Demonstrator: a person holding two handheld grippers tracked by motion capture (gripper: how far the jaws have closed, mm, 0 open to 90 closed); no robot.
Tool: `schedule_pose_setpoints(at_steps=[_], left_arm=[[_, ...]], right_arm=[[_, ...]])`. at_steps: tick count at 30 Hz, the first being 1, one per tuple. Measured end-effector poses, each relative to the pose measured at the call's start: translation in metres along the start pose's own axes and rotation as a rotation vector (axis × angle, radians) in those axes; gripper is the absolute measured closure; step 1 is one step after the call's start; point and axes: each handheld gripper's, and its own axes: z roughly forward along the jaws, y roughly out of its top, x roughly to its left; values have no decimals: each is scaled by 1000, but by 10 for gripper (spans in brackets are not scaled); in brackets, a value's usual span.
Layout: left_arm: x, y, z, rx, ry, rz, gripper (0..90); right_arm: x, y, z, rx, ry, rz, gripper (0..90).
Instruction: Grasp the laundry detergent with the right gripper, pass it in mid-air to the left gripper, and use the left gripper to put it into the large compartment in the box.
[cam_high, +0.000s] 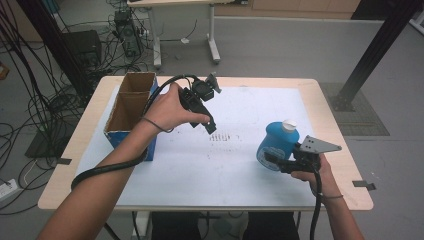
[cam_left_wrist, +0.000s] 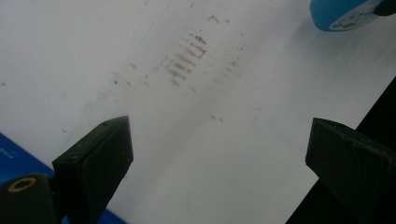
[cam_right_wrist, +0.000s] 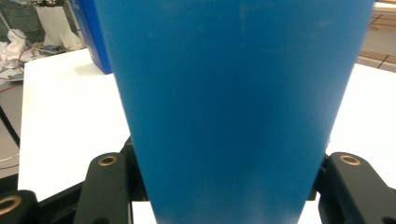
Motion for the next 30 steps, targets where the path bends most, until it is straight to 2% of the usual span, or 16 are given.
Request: schedule_pose_setpoints(at_steps=[2, 6, 8, 14, 15, 16, 19, 22, 25, 30], left_arm=[[-3, -1, -3, -3, -8, 31, 80], [-12, -2, -8, -6, -13, 82, 79], [-13, -2, -8, -5, -14, 88, 80], [-25, 0, -18, 2, -16, 163, 81], [-25, 0, -18, 2, -16, 163, 80], [-27, 0, -19, 3, -16, 177, 80], [-32, -1, -24, 2, -24, 220, 78], [-35, -1, -26, 6, -21, 234, 78], [-43, -1, -30, 25, -18, 276, 79], [-48, 0, -34, 38, -24, 314, 79]], right_arm=[[-2, 1, 1, -1, 16, 9, 417], [-4, 5, 3, -1, 29, -5, 417], [-5, 7, 5, -5, 42, -5, 417], [-10, 16, 11, -1, 96, -36, 417], [-10, 16, 11, -1, 96, -36, 417], [-11, 21, 16, 10, 128, -57, 417], [-12, 24, 22, 15, 155, -72, 417], [-13, 26, 28, 20, 190, -87, 417], [-13, 29, 33, 25, 216, -100, 417], [-12, 33, 45, 33, 272, -125, 417]])
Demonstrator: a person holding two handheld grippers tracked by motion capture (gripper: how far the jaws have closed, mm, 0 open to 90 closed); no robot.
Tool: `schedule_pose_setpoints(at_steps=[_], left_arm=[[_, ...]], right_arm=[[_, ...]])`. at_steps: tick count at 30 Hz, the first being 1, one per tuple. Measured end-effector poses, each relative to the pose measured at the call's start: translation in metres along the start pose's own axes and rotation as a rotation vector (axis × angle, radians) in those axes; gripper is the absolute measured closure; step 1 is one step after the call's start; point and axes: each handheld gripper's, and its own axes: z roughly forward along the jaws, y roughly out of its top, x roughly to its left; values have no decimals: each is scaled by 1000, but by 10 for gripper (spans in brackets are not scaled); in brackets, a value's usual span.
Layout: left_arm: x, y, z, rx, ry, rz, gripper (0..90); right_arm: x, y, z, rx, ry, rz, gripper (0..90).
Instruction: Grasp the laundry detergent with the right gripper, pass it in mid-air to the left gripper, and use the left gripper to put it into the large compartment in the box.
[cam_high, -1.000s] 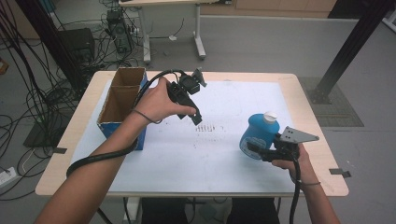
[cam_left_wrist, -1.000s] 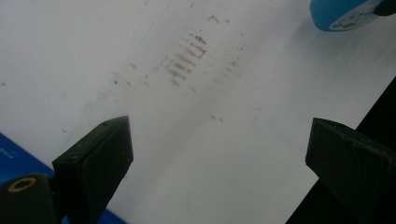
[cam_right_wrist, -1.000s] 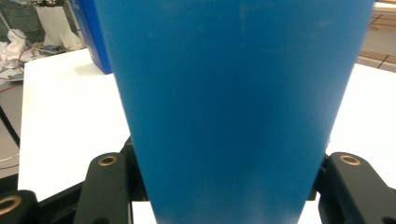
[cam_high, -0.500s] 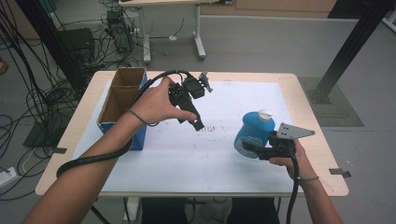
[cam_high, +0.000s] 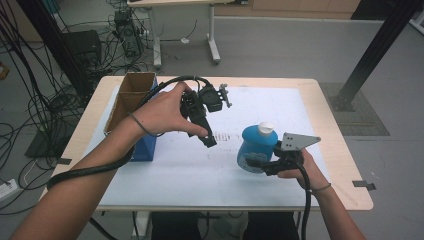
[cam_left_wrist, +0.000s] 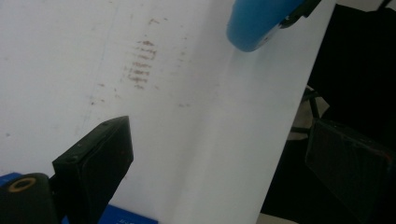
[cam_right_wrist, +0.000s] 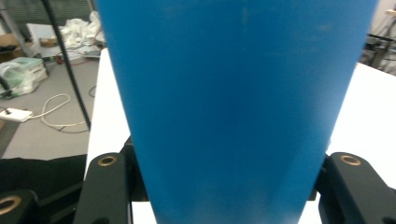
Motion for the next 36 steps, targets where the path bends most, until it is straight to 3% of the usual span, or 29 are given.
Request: schedule_pose_setpoints(at_steps=[10, 14, 36], left_arm=[[-12, 10, -6, 34, -11, 64, 81], [-18, 19, -9, 74, -36, 108, 81], [-38, 47, -11, 153, -38, 192, 79]], right_arm=[[-3, 5, 17, 7, 80, -20, 417], [-3, 8, 25, 9, 111, -29, 417], [-1, 17, 54, 6, 211, -57, 417]])
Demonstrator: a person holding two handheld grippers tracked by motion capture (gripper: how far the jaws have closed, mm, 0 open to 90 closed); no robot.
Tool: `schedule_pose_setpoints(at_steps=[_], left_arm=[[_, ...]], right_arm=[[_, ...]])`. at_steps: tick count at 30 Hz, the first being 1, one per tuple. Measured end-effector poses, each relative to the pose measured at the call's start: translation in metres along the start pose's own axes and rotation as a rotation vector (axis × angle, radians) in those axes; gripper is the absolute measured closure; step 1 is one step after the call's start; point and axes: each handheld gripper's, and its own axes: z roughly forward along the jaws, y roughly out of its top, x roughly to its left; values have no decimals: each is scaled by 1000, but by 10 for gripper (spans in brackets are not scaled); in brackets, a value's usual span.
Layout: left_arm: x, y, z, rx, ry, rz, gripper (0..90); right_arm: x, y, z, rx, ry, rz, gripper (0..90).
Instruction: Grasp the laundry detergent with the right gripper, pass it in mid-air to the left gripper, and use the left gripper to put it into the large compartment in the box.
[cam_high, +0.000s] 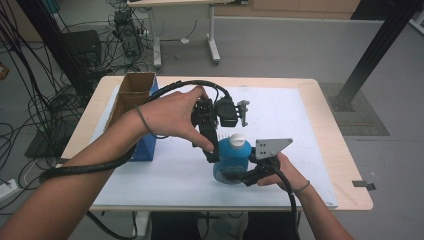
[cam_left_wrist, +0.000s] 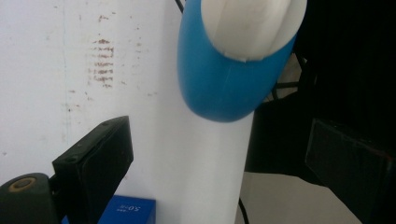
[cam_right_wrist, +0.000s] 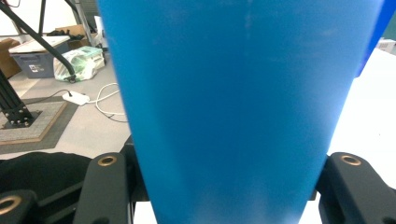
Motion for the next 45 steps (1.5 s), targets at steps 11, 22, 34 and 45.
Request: schedule_pose_setpoints(at_steps=[11, 22, 34, 45], left_arm=[[0, 12, 4, 32, 1, 19, 80], [-4, 31, 10, 73, -3, 53, 80], [-8, 42, 16, 95, 1, 77, 81], [-11, 49, 24, 112, -2, 96, 82]], right_arm=[[-3, 1, 10, -7, 27, -1, 417], [-2, 4, 17, -14, 34, -7, 417], [-2, 6, 20, -9, 34, -14, 417], [-2, 7, 23, -7, 35, -8, 417]])
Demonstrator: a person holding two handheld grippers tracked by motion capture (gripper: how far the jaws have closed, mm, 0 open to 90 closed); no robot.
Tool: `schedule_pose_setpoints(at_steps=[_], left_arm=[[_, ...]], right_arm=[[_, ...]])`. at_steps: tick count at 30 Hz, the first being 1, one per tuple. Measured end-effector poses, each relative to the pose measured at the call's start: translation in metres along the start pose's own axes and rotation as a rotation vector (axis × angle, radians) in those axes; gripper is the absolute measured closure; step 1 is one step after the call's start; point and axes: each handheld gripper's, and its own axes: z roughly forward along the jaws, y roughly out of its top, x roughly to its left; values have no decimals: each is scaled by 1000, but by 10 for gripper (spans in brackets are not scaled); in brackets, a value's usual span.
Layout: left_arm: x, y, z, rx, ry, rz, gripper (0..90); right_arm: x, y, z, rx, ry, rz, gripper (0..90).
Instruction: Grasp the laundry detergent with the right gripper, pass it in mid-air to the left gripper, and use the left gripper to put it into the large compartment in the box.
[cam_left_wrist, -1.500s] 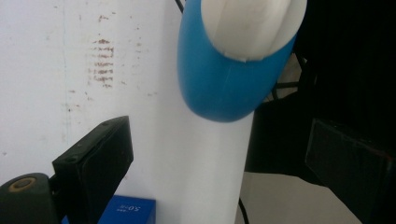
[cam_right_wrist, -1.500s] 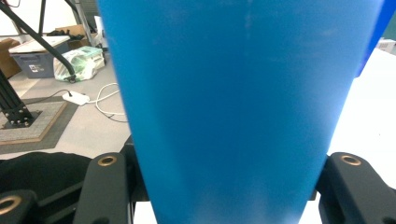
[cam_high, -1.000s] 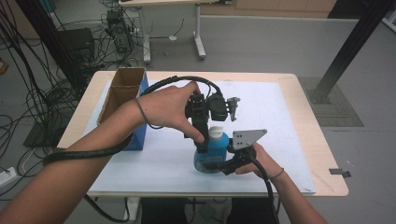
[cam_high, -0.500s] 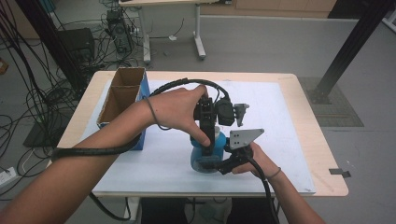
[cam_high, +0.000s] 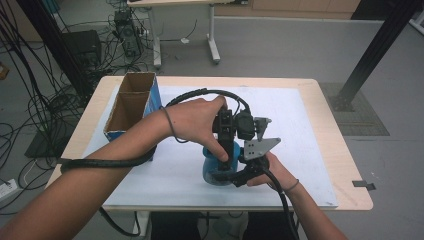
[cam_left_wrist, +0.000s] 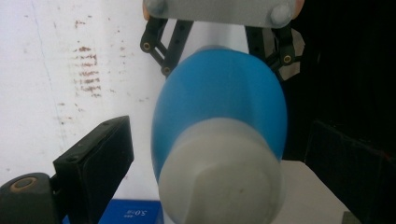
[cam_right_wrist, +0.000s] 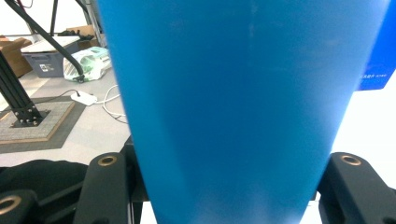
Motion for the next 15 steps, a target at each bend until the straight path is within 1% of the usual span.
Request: schedule_pose_setpoints(at_steps=[3, 7, 8, 10, 11, 15], left_arm=[[1, 1, 1, -5, -10, 2, 78], [-3, 0, 2, -12, 9, 10, 73], [-4, 0, 2, -16, 10, 13, 73], [-4, -1, 3, -21, 12, 11, 69], [-3, -1, 3, -20, 5, 11, 70], [-4, -1, 4, -17, 6, 11, 68]], right_arm=[[0, 0, 1, -3, -3, -5, 417], [1, 0, 2, -4, -4, -10, 417], [1, 0, 2, -2, -3, -4, 417], [1, 0, 2, -5, -4, -6, 417], [1, 0, 2, -5, -4, -6, 417], [2, 0, 3, -4, -4, -2, 417]])
